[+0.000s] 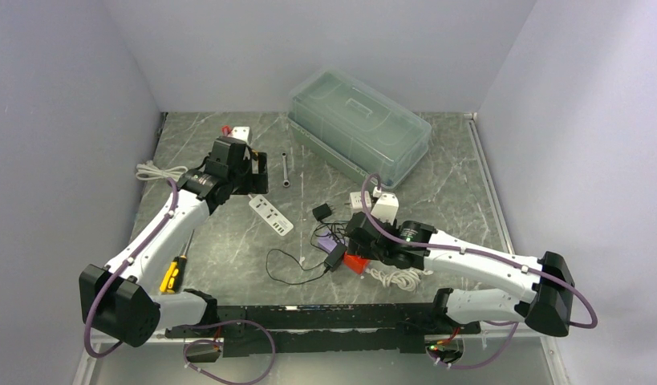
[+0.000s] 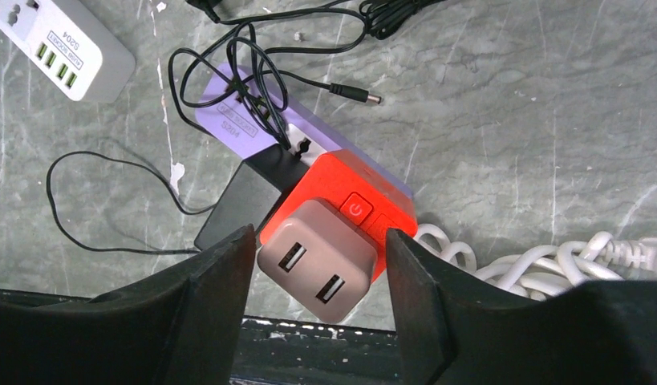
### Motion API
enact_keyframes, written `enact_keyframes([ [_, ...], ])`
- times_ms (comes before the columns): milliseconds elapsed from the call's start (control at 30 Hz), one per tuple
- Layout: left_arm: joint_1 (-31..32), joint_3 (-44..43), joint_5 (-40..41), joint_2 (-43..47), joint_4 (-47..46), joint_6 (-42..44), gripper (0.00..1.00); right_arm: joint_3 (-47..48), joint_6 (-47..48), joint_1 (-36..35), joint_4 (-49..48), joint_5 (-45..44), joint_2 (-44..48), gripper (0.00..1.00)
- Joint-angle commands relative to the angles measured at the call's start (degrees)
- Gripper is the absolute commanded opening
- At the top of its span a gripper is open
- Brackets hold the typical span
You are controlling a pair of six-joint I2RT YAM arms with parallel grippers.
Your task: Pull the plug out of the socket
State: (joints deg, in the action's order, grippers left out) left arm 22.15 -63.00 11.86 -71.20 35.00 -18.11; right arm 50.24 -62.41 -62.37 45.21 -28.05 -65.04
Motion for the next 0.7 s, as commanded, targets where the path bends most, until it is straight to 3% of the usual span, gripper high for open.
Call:
enact_keyframes([
  [0,0.4,-1.86,-0.07,-0.1,-0.46,0.24,0.97,0.82,-0.85,0.14,-1.44,0.18,-0.89,0.61],
  [167,0.52,-1.86,-0.15,0.1,-0.46,0.2,0.97,0.54,-0.68,0.13,-2.26,0.82,-0.9,0.51],
  [400,0.76,-1.82,-0.11,-0.12,-0.38,0.27,0.97,-0.96,4.67,0.05,-7.02,2.56,-0.97,0.25],
  [667,0.96,-1.86,-0.06,-0.3,-0.42,0.31,0.97,-1.86,15.38,-1.11,-16.32,5.28,-3.14,0.16],
])
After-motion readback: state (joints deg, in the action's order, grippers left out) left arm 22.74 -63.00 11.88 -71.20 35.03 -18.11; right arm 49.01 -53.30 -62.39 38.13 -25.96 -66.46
